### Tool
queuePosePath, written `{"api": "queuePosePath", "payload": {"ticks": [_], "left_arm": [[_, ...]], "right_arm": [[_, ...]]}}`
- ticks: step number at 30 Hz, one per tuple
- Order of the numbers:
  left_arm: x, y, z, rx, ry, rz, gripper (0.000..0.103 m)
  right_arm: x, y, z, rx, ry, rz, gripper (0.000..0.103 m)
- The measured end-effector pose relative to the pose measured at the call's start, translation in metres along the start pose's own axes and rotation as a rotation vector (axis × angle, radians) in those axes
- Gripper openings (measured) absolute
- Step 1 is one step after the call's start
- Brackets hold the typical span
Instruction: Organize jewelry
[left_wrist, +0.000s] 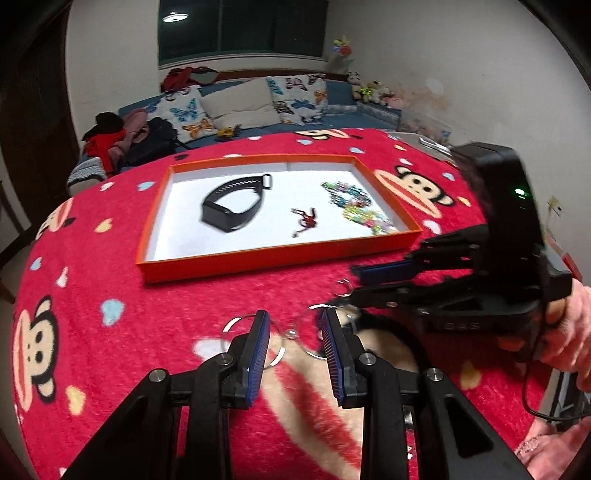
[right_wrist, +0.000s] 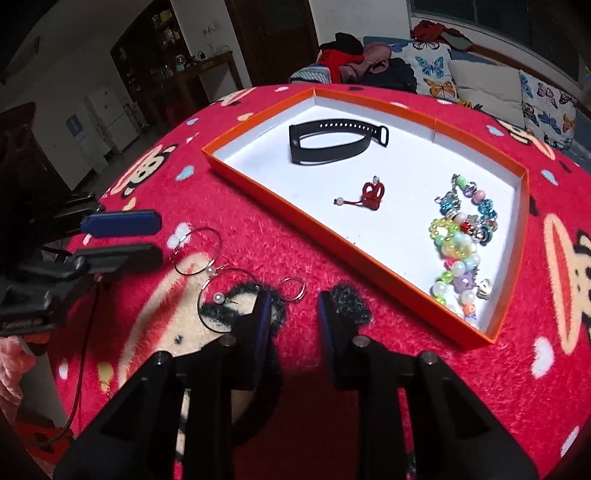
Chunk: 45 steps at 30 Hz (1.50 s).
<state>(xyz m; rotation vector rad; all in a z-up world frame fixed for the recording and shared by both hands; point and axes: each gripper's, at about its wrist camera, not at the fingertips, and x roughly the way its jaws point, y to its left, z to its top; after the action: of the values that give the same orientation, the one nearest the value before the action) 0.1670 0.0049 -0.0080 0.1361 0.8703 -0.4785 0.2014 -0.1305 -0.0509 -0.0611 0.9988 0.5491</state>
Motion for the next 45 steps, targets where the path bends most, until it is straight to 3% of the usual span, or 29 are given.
{"api": "queuePosePath", "payload": {"ticks": [5,10,12,13,16,18,20,25,36,45], "left_arm": [[0.011,-0.013,-0.002,0.052,0.038,-0.023,0.032],[0.032,-0.026,-0.004,0.13,0.092,-0.023,0.033],[0.037,-0.029,-0.004,0.145,0.101,-0.033,0.044],[0.04,-0.03,-0.004,0.149,0.098,-0.031,0.056],[0.042,-0.031,-0.004,0.158,0.079,-0.046,0.058],[0.044,-0.032,-0.004,0.159,0.076,-0.062,0.057],[0.046,-0.032,-0.005,0.162,0.072,-0.074,0.042],[0.05,-0.032,-0.003,0.17,0.069,-0.085,0.027],[0.055,-0.025,-0.005,0.178,0.081,-0.059,0.025],[0.062,-0.026,-0.007,0.198,0.101,-0.051,0.009]], "right_arm": [[0.007,0.003,0.001,-0.016,0.002,-0.008,0.025],[0.006,0.002,0.0,-0.033,0.005,-0.043,0.017],[0.004,0.001,-0.001,-0.035,0.006,-0.046,0.017],[0.003,0.0,-0.002,-0.034,0.007,-0.045,0.017],[0.001,-0.002,-0.003,-0.029,0.005,-0.042,0.017],[0.0,-0.003,-0.004,-0.026,0.003,-0.038,0.017],[-0.002,-0.004,-0.005,-0.025,-0.002,-0.032,0.017],[0.0,-0.002,-0.004,-0.027,-0.003,-0.025,0.02],[0.001,0.0,-0.003,-0.033,-0.004,-0.016,0.02],[0.007,0.001,0.0,-0.042,0.003,-0.028,0.02]]}}
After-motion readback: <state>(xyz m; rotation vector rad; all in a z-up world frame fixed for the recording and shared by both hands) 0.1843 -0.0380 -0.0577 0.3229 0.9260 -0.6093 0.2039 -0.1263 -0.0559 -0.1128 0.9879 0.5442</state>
